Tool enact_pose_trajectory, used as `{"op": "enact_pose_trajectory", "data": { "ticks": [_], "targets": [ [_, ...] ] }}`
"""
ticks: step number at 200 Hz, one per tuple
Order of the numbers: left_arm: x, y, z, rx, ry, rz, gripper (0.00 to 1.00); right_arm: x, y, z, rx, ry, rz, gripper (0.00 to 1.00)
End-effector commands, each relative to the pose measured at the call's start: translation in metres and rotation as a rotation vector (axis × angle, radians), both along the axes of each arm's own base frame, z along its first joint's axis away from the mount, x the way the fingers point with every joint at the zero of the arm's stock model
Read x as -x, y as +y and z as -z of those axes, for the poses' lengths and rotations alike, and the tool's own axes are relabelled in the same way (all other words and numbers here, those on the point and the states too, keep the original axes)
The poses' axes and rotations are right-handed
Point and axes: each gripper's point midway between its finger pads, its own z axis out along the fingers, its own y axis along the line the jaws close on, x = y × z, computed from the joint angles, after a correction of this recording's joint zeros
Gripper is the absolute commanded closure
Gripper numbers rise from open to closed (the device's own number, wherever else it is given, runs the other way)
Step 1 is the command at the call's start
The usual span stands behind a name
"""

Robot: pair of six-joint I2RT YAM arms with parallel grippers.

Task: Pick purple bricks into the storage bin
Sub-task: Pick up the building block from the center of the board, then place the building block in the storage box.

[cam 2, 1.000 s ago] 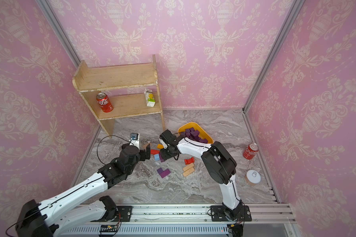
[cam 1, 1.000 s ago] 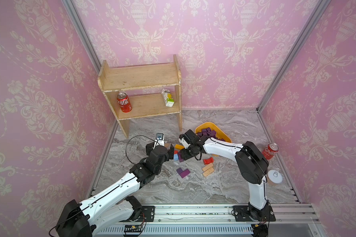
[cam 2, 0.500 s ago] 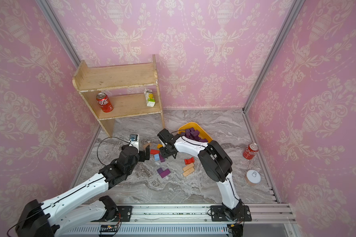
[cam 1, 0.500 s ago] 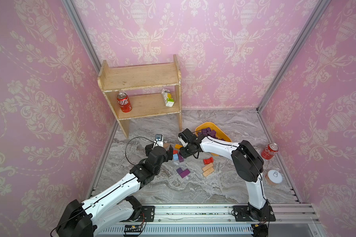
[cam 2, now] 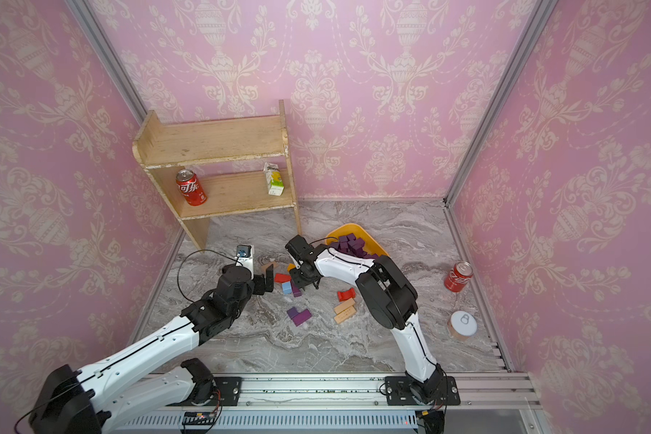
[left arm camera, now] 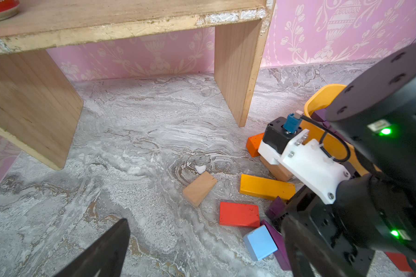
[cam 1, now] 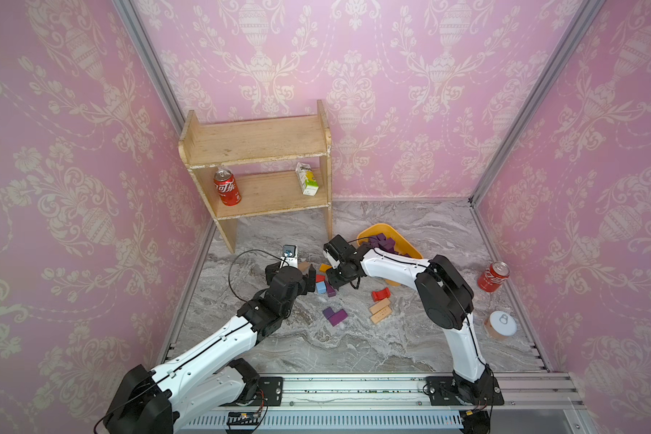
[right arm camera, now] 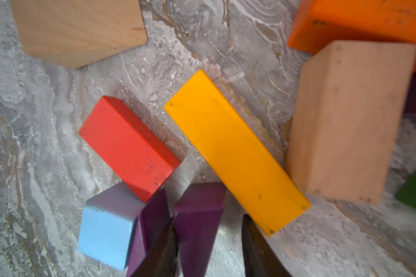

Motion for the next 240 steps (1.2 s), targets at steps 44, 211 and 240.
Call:
{"op": "enact_pose_trajectory", "data": {
  "ticks": [44,211,240],
  "targets": [
    [-0.001,0.004,0.013,-0.005,0.011,0.004,0.01,-0.004,0.002,0.0,0.012,-0.01,-0.011,0.69],
    [-0.033,-0.041,0.006,-0.019,0.024,0.177,0.01,-0.068,-0.151,-0.132,-0.033,-0.283,0.338,0.7],
    [-0.032,-0.045,0.004,0.02,0.009,0.191,0.01,-0.079,-0.187,-0.119,0.012,-0.25,0.417,0.7]
  ]
}}
